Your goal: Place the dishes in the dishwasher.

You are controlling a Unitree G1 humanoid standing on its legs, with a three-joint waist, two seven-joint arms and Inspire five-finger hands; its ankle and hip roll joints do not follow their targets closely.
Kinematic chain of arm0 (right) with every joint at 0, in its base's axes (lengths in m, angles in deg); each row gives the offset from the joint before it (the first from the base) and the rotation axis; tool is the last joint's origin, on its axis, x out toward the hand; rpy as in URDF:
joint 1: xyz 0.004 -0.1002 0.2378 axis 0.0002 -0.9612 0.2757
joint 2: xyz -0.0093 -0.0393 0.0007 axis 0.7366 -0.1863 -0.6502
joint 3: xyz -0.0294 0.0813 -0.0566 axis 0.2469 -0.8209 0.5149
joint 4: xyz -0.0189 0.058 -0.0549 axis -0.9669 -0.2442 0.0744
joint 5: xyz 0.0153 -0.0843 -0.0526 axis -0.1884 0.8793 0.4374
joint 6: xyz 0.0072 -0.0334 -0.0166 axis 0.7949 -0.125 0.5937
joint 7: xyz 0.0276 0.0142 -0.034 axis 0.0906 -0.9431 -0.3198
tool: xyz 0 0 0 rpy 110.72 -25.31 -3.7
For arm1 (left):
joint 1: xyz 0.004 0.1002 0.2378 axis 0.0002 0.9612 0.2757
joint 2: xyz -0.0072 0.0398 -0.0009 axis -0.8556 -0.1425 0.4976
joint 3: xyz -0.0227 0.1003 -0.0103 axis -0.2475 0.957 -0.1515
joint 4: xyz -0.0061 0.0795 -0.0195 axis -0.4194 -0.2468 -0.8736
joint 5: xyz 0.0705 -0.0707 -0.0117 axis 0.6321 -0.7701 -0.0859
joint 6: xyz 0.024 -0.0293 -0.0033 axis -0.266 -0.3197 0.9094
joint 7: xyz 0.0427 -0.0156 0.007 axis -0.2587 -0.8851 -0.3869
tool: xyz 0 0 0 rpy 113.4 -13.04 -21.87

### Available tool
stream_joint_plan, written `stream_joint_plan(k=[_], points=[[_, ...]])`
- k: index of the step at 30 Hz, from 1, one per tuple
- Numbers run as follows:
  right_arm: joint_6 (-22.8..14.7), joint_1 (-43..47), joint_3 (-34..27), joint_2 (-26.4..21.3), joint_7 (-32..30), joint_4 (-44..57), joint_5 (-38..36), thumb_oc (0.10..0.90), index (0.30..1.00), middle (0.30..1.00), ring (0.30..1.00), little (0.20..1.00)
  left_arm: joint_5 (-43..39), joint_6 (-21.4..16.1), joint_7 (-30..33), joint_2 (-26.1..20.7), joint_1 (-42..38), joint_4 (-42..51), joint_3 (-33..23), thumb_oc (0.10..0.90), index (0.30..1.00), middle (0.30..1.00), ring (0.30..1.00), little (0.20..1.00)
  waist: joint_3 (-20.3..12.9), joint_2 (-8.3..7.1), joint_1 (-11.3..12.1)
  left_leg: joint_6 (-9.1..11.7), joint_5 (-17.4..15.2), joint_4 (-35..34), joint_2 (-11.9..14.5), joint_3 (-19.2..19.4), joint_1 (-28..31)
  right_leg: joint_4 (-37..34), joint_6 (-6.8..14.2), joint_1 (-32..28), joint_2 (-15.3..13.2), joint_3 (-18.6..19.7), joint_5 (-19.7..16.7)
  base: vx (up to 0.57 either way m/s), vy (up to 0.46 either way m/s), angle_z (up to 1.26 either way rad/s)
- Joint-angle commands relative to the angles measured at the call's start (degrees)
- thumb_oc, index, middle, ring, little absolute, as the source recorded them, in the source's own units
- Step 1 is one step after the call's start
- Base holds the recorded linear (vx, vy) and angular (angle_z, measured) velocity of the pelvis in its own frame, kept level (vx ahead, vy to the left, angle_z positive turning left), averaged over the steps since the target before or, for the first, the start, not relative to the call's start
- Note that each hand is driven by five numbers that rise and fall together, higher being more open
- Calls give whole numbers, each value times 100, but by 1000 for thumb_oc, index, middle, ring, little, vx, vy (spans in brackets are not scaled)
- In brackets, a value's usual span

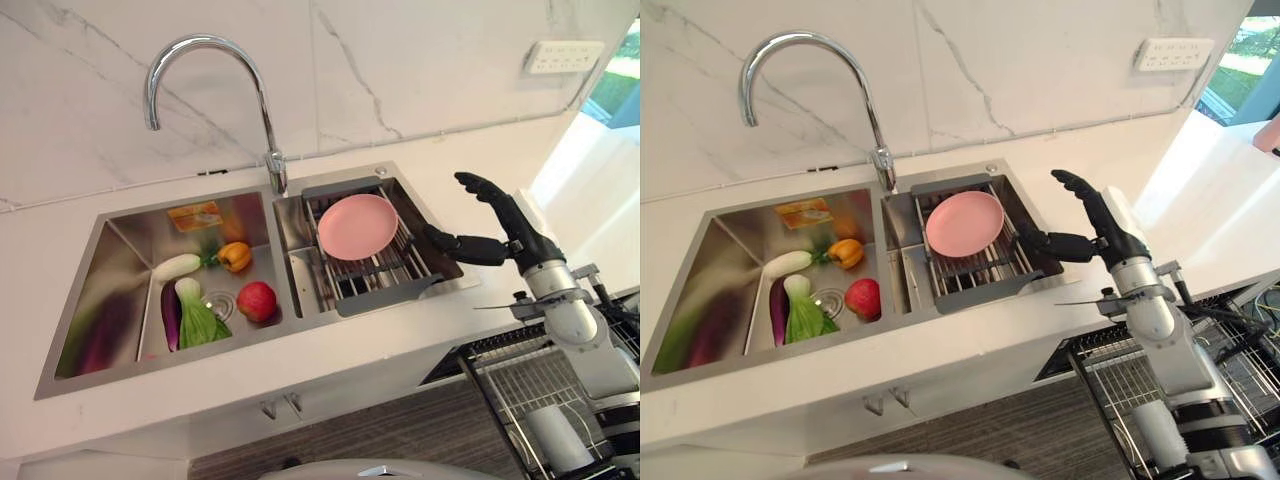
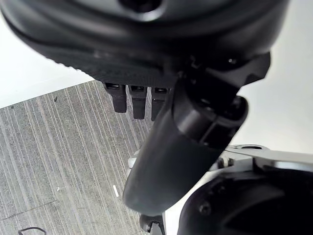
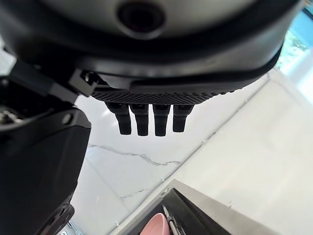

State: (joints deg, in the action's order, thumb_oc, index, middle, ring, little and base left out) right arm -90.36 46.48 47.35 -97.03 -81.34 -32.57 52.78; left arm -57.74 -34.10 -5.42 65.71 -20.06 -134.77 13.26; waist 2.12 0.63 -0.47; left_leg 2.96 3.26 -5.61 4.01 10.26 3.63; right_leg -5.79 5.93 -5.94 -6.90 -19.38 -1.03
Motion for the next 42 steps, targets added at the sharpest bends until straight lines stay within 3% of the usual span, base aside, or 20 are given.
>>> stream_joint_plan(k=[1, 8, 10, 16, 22, 42], points=[[-510, 1180, 120, -333, -214, 204, 491, 800, 900, 900, 900, 900, 75, -332, -220, 197, -644, 38, 158, 800, 900, 900, 900, 900, -150, -42, 153, 133, -336, 61, 358, 72, 304, 79, 451, 106, -411, 98, -143, 11, 5, -6], [-369, 1971, 1172, -736, -288, -320, 1609, 800, 900, 900, 900, 900, 135, -330, -227, 144, -674, 60, 300, 800, 900, 900, 900, 900, -151, -69, 264, 135, -333, 61, 367, 49, 307, 79, 451, 97, -418, 71, -143, 8, 5, -3], [-374, 2017, 1216, -733, -303, -352, 1614, 800, 900, 900, 900, 900, 133, -329, -227, 153, -674, 62, 286, 800, 900, 900, 900, 900, -147, -62, 248, 135, -334, 61, 368, 49, 307, 79, 451, 96, -417, 71, -143, 0, 0, 0], [-147, 2841, 2113, -701, -543, -1449, 2188, 800, 900, 900, 900, 900, 106, -321, -169, 103, -685, 19, 432, 800, 900, 900, 900, 900, -127, -134, 416, 144, -314, 61, 368, -68, 252, 79, 437, 71, -400, -8, -118, 12, -1, 5], [40, 3173, 2440, -565, -733, -2137, 2477, 800, 900, 900, 900, 900, 138, -317, -111, 51, -638, -31, 433, 800, 900, 900, 900, 900, -99, -155, 503, 142, -307, 61, 351, -130, 214, 79, 437, 58, -412, -69, -114, 15, 2, 10], [618, 3553, 2842, -215, -1538, -2767, 4029, 800, 900, 900, 900, 900, 226, -320, -5, 9, -614, 281, 659, 800, 900, 900, 900, 900, -43, -135, 669, 121, -350, 61, 315, -249, 166, 79, 451, 45, -424, -149, -75, 9, -1, 1]])
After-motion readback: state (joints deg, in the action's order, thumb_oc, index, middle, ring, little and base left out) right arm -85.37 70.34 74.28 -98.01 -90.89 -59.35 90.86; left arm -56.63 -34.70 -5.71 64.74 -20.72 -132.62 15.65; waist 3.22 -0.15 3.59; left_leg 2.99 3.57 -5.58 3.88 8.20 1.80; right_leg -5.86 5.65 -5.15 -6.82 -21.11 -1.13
